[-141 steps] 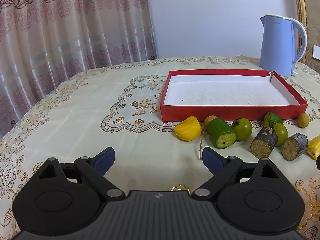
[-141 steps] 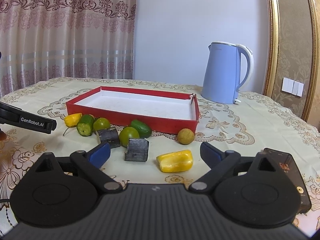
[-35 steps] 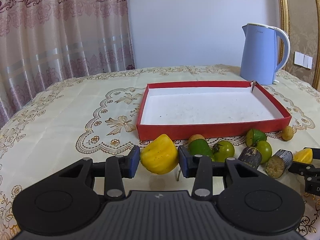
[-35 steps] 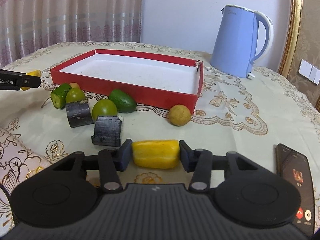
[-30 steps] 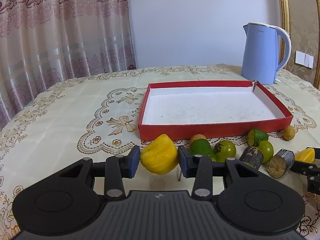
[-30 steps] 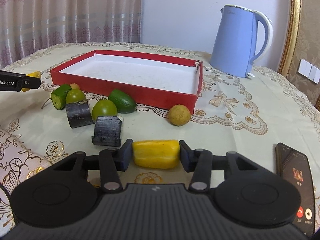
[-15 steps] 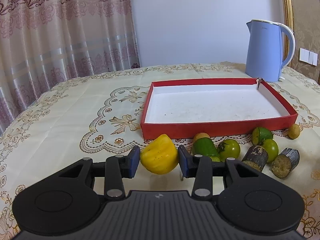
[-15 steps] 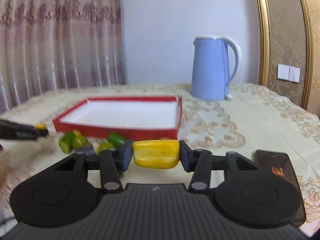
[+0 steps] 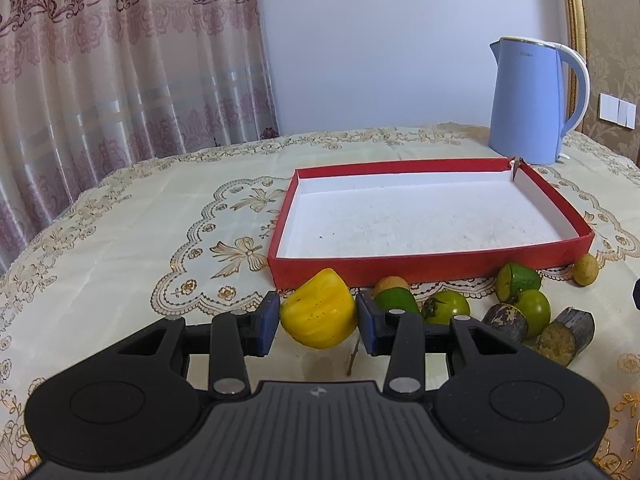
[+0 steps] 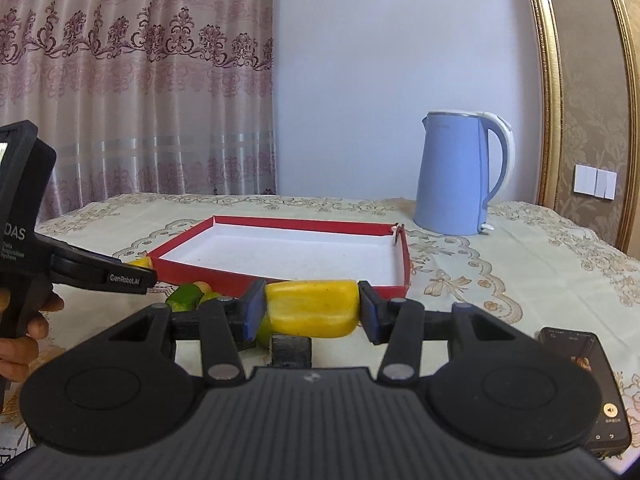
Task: Organize fruits
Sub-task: 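Carry the yellow chunk into the red tray and open the left gripper while the right holds the pepper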
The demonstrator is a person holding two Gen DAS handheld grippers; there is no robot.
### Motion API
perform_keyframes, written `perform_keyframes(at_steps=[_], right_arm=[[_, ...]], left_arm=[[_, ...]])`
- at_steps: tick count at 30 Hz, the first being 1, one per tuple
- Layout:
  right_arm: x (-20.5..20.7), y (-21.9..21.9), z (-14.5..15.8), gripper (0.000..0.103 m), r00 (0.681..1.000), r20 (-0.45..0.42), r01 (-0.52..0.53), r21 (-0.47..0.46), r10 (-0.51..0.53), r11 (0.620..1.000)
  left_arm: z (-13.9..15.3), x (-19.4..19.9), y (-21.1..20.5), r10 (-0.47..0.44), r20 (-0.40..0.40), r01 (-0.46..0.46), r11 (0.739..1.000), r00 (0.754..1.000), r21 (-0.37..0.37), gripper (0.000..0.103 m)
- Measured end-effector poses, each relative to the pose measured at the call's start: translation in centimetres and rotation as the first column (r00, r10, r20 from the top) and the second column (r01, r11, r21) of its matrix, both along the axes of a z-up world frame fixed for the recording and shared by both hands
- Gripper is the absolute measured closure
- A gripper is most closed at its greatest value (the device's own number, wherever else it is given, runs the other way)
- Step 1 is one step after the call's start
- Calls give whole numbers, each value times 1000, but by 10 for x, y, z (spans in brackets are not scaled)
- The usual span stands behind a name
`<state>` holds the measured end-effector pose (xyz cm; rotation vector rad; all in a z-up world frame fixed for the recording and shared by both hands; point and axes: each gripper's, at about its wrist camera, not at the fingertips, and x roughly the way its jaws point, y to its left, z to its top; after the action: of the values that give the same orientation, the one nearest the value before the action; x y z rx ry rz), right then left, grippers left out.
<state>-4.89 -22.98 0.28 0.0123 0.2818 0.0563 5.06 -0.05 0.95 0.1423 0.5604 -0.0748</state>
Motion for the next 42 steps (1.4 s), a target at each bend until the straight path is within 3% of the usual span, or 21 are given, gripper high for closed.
perform_keyframes(at_steps=[42], right_arm=[[2, -20, -12, 57, 999, -29, 19, 38, -18, 999]], left_arm=[[12, 38, -30, -33, 26, 31, 996, 999, 79, 63]])
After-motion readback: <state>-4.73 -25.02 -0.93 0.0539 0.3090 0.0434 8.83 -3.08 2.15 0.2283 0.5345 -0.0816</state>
